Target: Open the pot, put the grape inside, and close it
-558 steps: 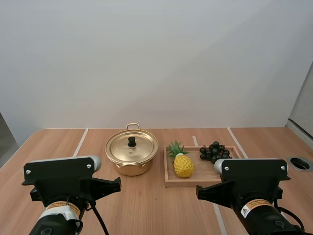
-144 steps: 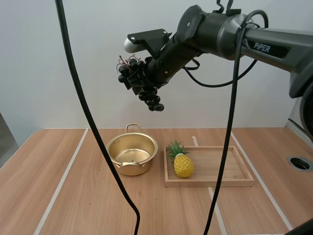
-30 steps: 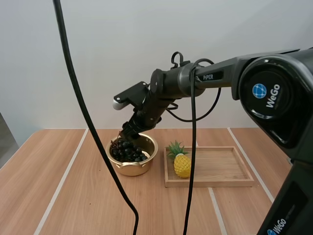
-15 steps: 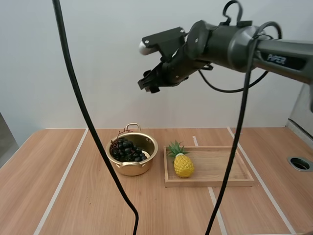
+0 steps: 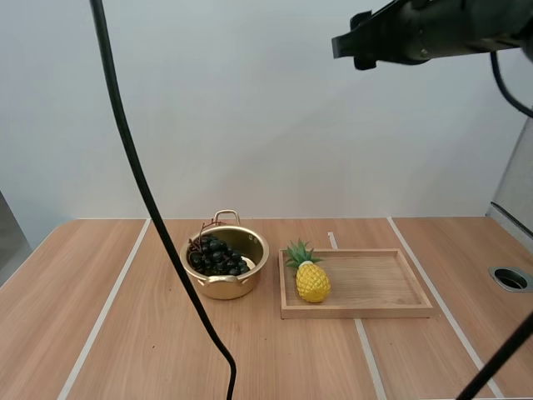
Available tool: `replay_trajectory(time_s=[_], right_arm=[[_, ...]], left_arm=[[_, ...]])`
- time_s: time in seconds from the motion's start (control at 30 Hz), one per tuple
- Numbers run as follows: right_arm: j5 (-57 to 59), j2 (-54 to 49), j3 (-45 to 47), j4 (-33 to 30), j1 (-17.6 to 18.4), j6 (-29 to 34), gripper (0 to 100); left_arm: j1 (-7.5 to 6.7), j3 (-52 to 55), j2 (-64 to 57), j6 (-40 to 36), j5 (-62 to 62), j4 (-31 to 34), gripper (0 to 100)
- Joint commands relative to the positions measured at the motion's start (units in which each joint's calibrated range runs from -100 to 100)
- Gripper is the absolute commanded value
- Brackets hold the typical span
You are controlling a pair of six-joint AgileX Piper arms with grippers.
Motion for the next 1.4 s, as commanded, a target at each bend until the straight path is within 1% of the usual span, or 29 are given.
replay_trajectory(time_s=[0.0, 0.1, 0.13, 0.17, 0.2, 0.23, 0.27, 0.4, 0.47, 0.57, 0.67, 0.77, 0.83, 0.93, 1.0, 1.17, 1.37], right_arm=[[-3.1, -4.3, -0.5, -0.7, -0.9, 0.5, 100], [-3.6, -6.5, -0.5, -1.3, -0.9, 1.0, 100], [-3.6, -6.8, -0.5, -1.7, -0.9, 1.8, 96], [-3.6, -7.1, -0.5, -2.8, -0.9, 3.1, 71], [-3.6, -7.3, -0.5, -4.3, -0.9, 4.5, 41], [-3.6, -7.4, -0.5, -5.4, -0.9, 5.0, 9], [-3.6, -7.4, -0.5, -5.8, -0.9, 5.0, 0], [-4.6, -7.4, -0.5, -6.2, -1.4, 5.7, 0], [-5.8, -7.4, -0.5, -6.1, -1.4, 5.7, 0], [-6.4, -7.4, -0.5, -6.1, -1.4, 5.7, 0], [-6.4, -7.4, -0.5, -6.1, -1.4, 5.7, 0], [-6.4, -7.4, -0.5, -6.1, -1.4, 5.7, 0], [-6.4, -7.4, -0.5, -6.1, -1.4, 5.7, 0], [-6.4, -7.4, -0.5, -6.2, -1.4, 5.7, 0], [-6.4, -7.4, -0.5, -6.2, -1.4, 5.7, 0], [-6.4, -7.4, -0.5, -6.2, -1.4, 5.7, 0], [-6.4, -7.4, -0.5, -6.6, -1.4, 5.7, 0]], left_arm=[[-0.13, -0.4, 0.0, -0.3, -1.2, 0.5, 0], [-0.13, -0.4, 0.0, -0.3, -1.2, 0.5, 0], [-0.13, -0.4, 0.0, -0.3, -1.2, 0.5, 0], [-0.13, -0.4, 0.0, -0.3, -1.2, 0.5, 0], [-0.13, -0.4, 0.0, -0.3, -1.2, 0.5, 0], [-0.13, -0.4, 0.0, -0.3, -1.2, 0.5, 0], [-0.13, -0.4, 0.0, -0.3, -0.6, 0.5, 0], [-0.13, -0.4, 0.1, -0.3, 3.5, 0.5, 0], [-0.13, -0.4, 0.4, -1.0, 9.7, 0.5, 0], [-0.13, -0.4, 2.9, -3.5, 24.3, 0.5, 0], [-0.13, -0.4, 7.2, -4.1, 40.4, 0.5, 0], [-0.13, -0.4, 11.8, -4.0, 52.4, 0.5, 0], [-0.13, -0.4, 14.6, -3.9, 56.9, 0.3, 0], [-0.13, -0.1, 18.0, -1.7, 56.9, -1.6, 0], [-0.13, 1.9, 19.1, 1.5, 56.9, -4.5, 0], [-0.13, 11.8, 19.4, 6.2, 56.9, -10.1, 0], [-0.13, 25.5, 19.4, 8.8, 56.9, -9.4, 0]])
